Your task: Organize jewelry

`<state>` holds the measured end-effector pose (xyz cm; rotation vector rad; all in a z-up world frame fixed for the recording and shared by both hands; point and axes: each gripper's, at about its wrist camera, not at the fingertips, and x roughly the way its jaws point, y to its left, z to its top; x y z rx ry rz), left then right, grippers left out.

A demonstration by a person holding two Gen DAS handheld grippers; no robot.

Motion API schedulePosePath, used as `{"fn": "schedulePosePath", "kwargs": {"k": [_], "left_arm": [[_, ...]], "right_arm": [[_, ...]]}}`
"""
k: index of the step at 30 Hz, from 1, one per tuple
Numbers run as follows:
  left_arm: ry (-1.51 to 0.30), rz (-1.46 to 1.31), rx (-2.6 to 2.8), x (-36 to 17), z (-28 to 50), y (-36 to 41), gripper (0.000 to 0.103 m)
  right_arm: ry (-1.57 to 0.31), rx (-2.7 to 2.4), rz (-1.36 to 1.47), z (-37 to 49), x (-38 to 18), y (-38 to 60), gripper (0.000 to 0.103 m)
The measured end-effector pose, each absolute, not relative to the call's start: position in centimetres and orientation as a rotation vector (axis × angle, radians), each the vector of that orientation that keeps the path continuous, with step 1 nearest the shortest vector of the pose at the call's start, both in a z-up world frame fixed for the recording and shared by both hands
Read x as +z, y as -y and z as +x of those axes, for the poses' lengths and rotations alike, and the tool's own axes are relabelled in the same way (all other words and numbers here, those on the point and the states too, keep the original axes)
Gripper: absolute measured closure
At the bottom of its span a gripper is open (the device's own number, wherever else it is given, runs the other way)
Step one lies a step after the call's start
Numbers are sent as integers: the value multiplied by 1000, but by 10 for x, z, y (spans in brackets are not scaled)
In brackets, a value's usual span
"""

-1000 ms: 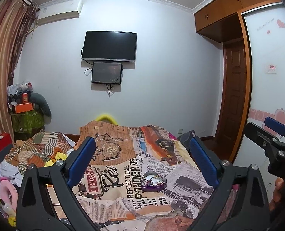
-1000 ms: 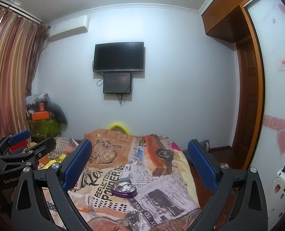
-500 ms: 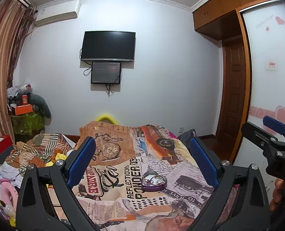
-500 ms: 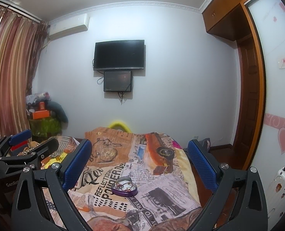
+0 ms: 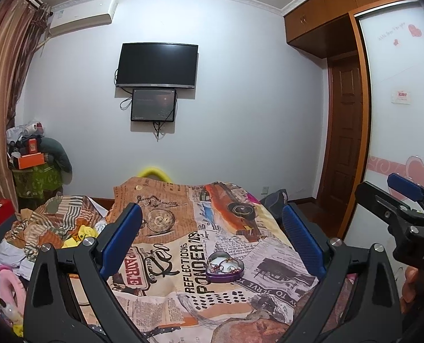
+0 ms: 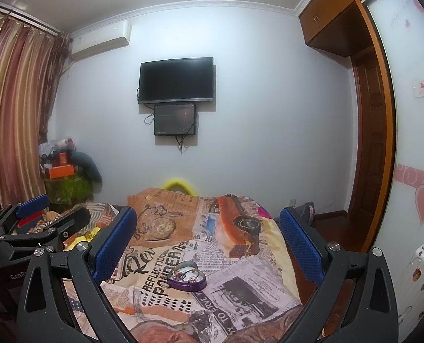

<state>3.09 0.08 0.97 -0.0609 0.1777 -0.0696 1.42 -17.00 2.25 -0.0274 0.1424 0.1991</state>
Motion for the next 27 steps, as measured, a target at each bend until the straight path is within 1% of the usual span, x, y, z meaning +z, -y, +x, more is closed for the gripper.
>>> {"fn": "schedulePosePath", "kwargs": {"k": [27], "left_arm": [[-186, -78, -102, 7, 35, -2, 4]], "right_arm": [[-149, 200, -28, 15, 20, 168, 4]]}}
